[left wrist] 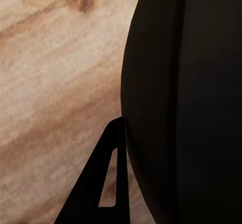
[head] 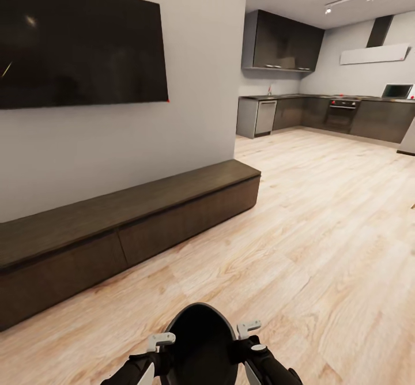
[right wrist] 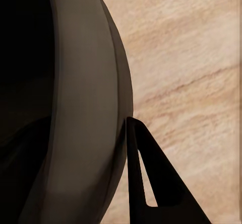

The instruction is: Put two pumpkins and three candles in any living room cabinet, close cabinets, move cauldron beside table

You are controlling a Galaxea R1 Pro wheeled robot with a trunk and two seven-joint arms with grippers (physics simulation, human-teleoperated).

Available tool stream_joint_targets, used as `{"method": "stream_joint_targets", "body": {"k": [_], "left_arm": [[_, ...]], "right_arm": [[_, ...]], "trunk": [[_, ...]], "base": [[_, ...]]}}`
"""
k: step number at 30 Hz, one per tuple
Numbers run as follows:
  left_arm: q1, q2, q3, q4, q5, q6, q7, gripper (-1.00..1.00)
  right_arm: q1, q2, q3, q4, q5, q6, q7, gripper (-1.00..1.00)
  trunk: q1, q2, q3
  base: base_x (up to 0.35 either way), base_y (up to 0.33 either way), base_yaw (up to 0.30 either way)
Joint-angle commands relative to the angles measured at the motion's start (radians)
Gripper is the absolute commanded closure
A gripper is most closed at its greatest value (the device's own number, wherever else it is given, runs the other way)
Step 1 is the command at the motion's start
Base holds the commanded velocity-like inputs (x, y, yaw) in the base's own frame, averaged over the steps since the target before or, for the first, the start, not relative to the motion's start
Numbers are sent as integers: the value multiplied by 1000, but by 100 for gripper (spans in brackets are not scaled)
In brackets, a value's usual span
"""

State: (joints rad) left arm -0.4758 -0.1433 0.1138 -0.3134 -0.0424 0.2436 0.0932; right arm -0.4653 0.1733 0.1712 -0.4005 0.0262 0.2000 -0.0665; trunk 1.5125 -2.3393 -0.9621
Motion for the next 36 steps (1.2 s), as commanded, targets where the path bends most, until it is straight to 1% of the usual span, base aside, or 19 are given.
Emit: {"method": "stream_joint_targets", "body": {"k": [1,2,6,12,21,36], "left_arm": [[0,5,2,0,2,6,-3,100],[0,18,-80,0,79,6,-3,100],[0,18,-80,0,79,6,-3,100],[0,18,-80,0,79,6,-3,100],[0,18,-80,0,79,6,-3,100],[0,18,-80,0,79,6,-3,100]], "right_arm": [[-1,-2,13,-8,-3,7,-3,100],[-1,-2,93,-19,-56,8,-3,100],[-1,-2,93,-18,-57,9,-3,100],[-1,-2,93,-18,-59,9,-3,100],[-1,-3,93,-18,-60,9,-3,100],[-1,-3,92,-18,-61,10,-3,100]], "trunk": [[-4,7,2],[-8,14,5],[-23,42,18],[-23,42,18],[-23,42,18],[-23,42,18]], "base": [[0,0,0],[0,0,0],[0,0,0],[0,0,-23],[0,0,-206],[0,0,-11]]}}
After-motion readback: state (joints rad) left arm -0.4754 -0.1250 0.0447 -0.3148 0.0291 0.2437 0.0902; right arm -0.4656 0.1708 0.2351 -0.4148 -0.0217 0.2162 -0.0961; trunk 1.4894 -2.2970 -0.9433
